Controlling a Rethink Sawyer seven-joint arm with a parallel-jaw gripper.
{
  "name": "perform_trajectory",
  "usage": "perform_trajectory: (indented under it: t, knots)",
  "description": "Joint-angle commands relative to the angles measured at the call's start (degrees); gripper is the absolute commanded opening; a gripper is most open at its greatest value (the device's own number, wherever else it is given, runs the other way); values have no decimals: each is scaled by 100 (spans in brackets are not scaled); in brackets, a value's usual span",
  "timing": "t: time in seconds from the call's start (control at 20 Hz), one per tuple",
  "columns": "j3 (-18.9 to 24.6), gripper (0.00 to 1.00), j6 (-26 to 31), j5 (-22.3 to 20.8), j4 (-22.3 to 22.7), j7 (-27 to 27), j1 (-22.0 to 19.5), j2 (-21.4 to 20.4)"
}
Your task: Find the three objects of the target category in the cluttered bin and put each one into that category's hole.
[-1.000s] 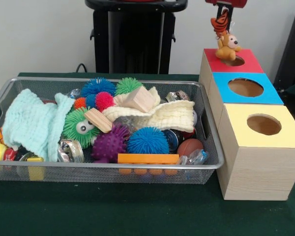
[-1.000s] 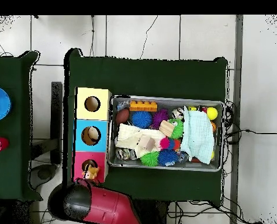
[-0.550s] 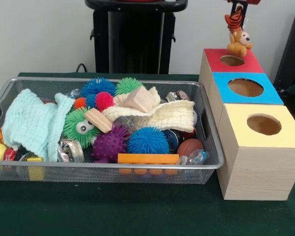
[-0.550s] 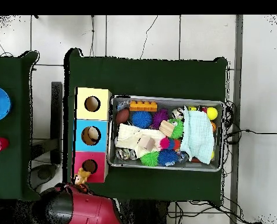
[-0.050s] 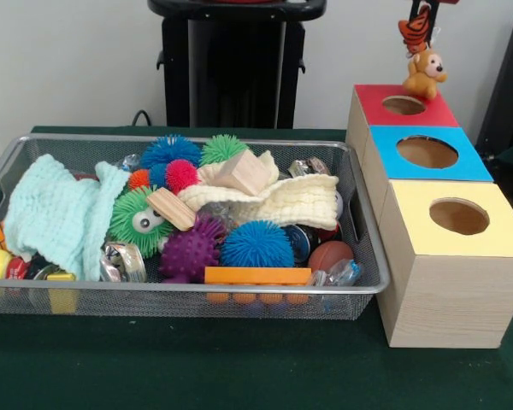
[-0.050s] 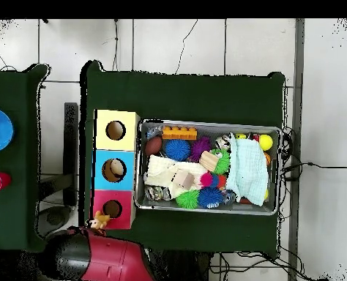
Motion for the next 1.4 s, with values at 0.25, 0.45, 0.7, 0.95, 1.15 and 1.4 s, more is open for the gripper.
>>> perform_trajectory:
  t: [0.25,0.45,0.7,0.95,1.15,1.4]
  knots:
    - [190,0,582,-124,-687,927,-426,230]
    - [151,0,909,-334,-1047,862,-493,321]
    - [142,0,946,-388,-1135,853,-530,331]
    - [82,0,1007,-439,-1099,902,-492,235]
    - [19,0,1099,-534,-1051,787,-551,132]
    - [-57,0,1189,-648,-916,540,-706,-59]
